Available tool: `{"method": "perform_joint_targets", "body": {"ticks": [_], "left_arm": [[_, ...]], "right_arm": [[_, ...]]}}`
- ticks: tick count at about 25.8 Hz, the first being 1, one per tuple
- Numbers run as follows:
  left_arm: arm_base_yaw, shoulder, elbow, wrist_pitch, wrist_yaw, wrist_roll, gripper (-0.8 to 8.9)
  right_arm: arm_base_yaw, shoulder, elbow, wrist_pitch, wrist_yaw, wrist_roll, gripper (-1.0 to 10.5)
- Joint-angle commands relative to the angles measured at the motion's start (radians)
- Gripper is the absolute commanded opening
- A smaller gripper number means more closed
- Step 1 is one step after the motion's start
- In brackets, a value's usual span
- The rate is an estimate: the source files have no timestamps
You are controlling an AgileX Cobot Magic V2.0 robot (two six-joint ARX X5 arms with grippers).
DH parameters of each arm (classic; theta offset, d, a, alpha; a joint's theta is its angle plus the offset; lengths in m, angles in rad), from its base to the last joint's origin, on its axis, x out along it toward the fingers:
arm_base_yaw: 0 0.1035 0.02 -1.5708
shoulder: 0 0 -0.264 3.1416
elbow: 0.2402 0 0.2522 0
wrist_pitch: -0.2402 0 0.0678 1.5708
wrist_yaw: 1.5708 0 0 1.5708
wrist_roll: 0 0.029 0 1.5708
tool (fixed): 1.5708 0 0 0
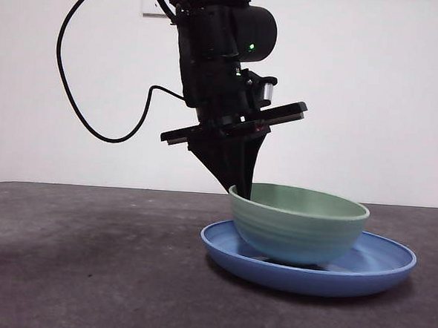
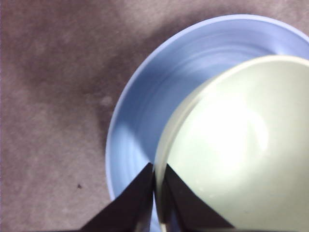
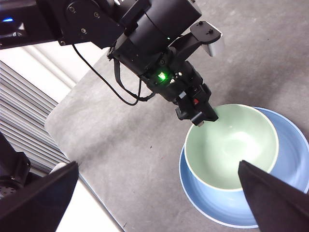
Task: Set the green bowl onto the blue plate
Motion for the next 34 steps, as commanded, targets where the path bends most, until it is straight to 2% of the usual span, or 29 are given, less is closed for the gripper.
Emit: {"method": "perform_joint_targets", "body": {"ticks": [1,3,5,6,9,11,21,27,34], "left_arm": [[-0.018,0.024,0.031,0.013,0.003,0.006,1.22],[-0.022,0.024,0.031,0.019,0.003,0.007,1.92],[-0.022,0.024,0.031,0.025,0.002,0.007,1.96],[-0.019,0.024,0.037,0.021,0.002,0.006,2.34],[0.004,0.018,0.108,-0.069,0.002,0.006,4.77],[0.019,-0.010,0.158,-0.145,0.002,0.049,5.34],[0.042,-0.417,0.134,-0.338,0.002,0.160,5.39],[0.044,-0.694,-0.110,-0.212,0.002,0.185,5.39],[0.078,-1.033,-0.424,-0.114,0.003,0.267,5.39]], "right_arm": [[0.004,0.008,0.018,0.007,-0.003,-0.011,6.2],[0.004,0.008,0.018,0.007,-0.003,-0.011,6.2],[0.004,0.008,0.018,0.007,-0.003,-0.011,6.2],[0.004,0.008,0.018,0.007,-0.003,-0.011,6.2],[0.004,0.008,0.018,0.007,-0.003,-0.011,6.2],[0.004,0.008,0.018,0.007,-0.003,-0.011,6.2],[0.004,0.008,0.018,0.009,-0.003,-0.011,6.2],[0.004,0.008,0.018,0.007,-0.003,-0.011,6.2],[0.004,0.008,0.018,0.007,-0.003,-0.011,6.2]]}}
